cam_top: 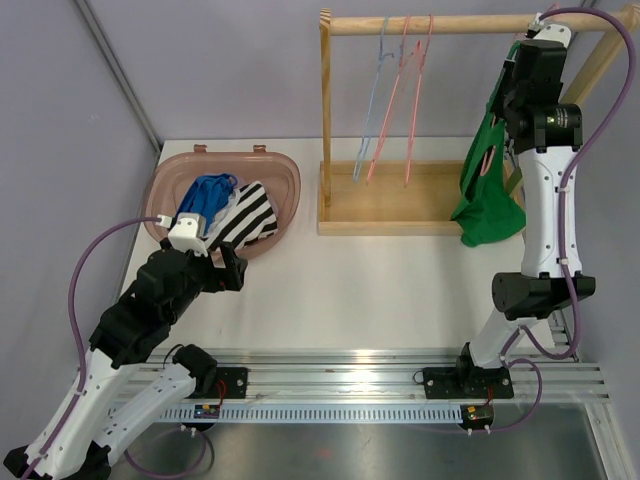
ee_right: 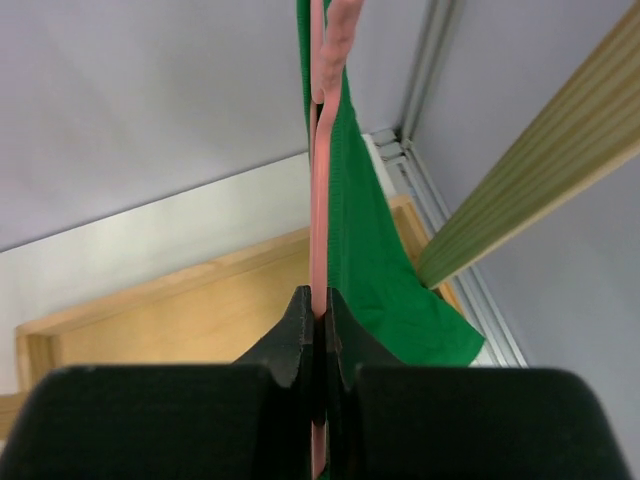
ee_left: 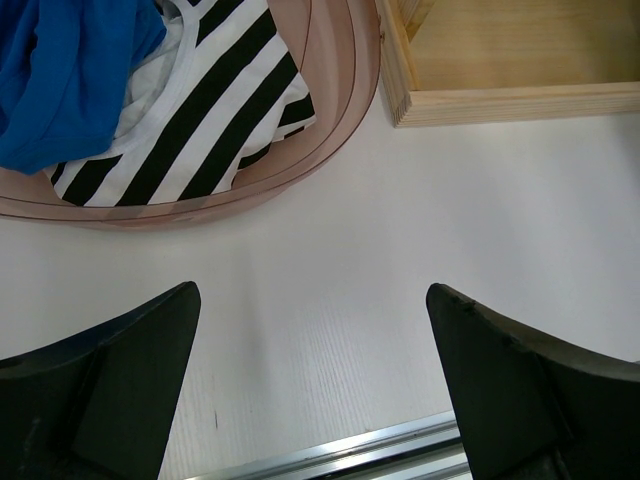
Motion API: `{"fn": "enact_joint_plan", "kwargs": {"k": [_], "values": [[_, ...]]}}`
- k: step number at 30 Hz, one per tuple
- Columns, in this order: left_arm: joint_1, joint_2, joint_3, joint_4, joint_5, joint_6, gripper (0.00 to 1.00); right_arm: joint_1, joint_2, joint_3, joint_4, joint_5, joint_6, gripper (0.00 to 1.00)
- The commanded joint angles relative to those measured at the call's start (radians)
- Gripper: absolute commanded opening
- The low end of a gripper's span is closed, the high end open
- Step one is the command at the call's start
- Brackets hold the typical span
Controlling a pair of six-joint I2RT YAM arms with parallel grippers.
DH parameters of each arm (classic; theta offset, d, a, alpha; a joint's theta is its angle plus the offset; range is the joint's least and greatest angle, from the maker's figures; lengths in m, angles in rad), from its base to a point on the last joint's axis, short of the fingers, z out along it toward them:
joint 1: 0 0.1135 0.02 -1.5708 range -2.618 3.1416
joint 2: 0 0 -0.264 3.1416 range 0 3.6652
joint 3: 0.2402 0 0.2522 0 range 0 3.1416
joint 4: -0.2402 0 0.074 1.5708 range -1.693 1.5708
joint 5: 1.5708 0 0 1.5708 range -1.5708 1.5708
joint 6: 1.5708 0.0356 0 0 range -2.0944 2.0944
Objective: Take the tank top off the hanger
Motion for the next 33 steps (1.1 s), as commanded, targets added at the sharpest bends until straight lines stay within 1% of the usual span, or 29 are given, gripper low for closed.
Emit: {"fn": "enact_joint_plan", "kwargs": {"k": [1,2,9,11,13,14,18,22,24,25,26,28,29,31,33], "values": [[-0.005,0.003,-0.004,0.053,0.001,0.008,0.99,-0.002,-0.098,0.029,0.082,-0.139,-0.020,0.00],[-0.005,0.002,-0.002,0.050,-0.003,0.006,0.99,-0.002,-0.113,0.031,0.083,-0.183,-0.017,0.00],[-0.005,0.003,-0.004,0.050,-0.014,0.005,0.99,-0.002,-0.167,0.071,0.048,-0.320,0.012,0.00],[-0.003,0.006,-0.002,0.049,-0.020,0.003,0.99,-0.002,-0.199,0.060,0.030,-0.370,0.030,0.00],[-0.003,0.006,-0.002,0.049,-0.020,0.003,0.99,-0.002,-0.228,0.033,0.010,-0.389,0.041,0.00],[-0.003,0.005,-0.002,0.049,-0.025,0.003,0.99,-0.002,-0.267,-0.010,0.011,-0.434,0.049,0.00],[-0.003,0.011,-0.002,0.047,-0.029,0.003,0.99,-0.002,-0.373,-0.139,0.028,-0.485,0.055,0.00],[-0.003,0.017,0.005,0.050,-0.030,0.008,0.99,-0.002,-0.497,-0.262,-0.009,-0.553,0.041,0.00],[-0.003,0.014,0.011,0.056,-0.016,0.010,0.99,-0.002,-0.549,-0.355,-0.030,-0.599,0.041,0.00],[-0.003,0.014,0.015,0.061,-0.010,0.010,0.99,-0.002,-0.607,-0.392,-0.038,-0.607,0.044,0.00],[-0.003,0.011,0.022,0.064,0.009,0.005,0.99,-0.002,-0.639,-0.462,-0.046,-0.628,0.052,0.00],[-0.003,0.014,0.044,0.073,0.036,-0.010,0.99,-0.002,-0.730,-0.544,-0.061,-0.653,0.058,0.00],[-0.003,0.017,0.051,0.078,0.067,-0.013,0.99,-0.002,-0.759,-0.620,-0.069,-0.686,0.063,0.00],[-0.003,0.024,0.071,0.099,0.101,-0.035,0.99,-0.002,-0.837,-0.691,-0.096,-0.763,0.049,0.00],[-0.003,0.031,0.081,0.122,0.164,-0.050,0.99,-0.002,-0.879,-0.770,-0.148,-0.809,0.038,0.00]]}}
